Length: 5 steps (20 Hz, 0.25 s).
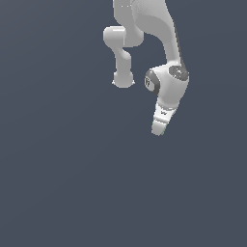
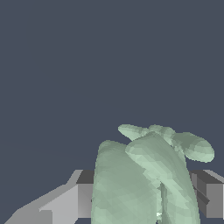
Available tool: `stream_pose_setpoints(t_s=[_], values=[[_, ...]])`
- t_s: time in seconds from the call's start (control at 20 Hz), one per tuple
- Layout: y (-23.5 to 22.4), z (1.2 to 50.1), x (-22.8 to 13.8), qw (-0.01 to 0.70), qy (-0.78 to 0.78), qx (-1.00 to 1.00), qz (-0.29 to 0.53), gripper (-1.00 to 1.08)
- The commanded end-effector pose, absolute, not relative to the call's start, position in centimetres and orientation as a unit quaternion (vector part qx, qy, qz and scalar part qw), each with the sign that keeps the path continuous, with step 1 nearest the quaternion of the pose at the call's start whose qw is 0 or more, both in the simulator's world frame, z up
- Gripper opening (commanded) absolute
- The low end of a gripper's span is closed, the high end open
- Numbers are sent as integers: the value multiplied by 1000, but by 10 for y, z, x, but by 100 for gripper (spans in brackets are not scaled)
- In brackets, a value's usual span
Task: Pick up the object and move it to a goal position.
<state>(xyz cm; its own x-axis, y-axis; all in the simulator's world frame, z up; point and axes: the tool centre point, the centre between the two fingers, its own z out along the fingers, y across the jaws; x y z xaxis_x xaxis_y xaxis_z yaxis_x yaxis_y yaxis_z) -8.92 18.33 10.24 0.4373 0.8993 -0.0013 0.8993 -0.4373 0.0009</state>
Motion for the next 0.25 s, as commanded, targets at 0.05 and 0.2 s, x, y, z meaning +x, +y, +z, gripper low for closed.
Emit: stream_pose_setpoints(t_s=[0.05,0.2], values=[[192,107,-99,1,530,848,0,-100],[194,108,-102,1,530,848,0,-100]])
